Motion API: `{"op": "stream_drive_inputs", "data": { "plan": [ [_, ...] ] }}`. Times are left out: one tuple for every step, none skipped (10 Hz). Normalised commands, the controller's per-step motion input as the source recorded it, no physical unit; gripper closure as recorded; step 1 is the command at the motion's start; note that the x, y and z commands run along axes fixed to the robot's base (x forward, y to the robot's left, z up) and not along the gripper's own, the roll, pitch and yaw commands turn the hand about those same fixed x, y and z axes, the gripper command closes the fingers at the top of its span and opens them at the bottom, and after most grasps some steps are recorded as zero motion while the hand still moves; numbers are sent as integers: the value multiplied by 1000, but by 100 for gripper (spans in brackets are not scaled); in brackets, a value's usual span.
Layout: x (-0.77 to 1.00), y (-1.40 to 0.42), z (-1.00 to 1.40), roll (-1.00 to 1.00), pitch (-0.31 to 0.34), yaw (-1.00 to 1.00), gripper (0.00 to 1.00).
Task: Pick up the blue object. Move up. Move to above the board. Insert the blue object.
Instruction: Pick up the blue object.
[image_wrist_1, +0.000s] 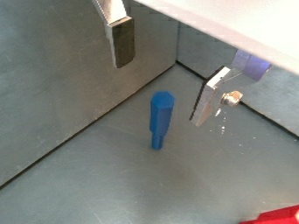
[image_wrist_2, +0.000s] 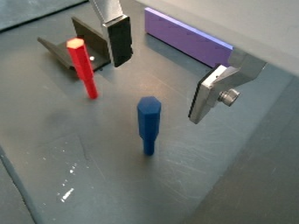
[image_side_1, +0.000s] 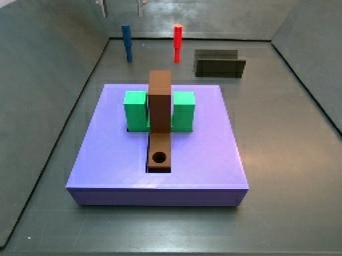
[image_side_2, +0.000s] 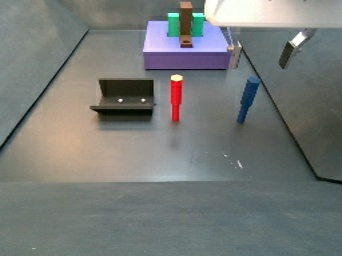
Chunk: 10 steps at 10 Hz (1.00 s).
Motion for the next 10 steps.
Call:
{"op": "stream_drive_inputs", "data": {
  "plan": [
    [43,0,-360,0,50,17,0],
    [9,29,-311,-11,31,9,0],
    [0,57,-251,-34,13,6,0],
    [14,106,-234,-44,6,3,0],
    [0,197,-200,-80,0,3,0],
    [40,160,-191,-86,0,51,0],
    [57,80,-237,-60,10,77,0],
    [151,0,-217,-36,64,117,0],
    [166,0,-240,-17,87,120,0],
    [89,0,-320,0,71,80,0]
  ]
}}
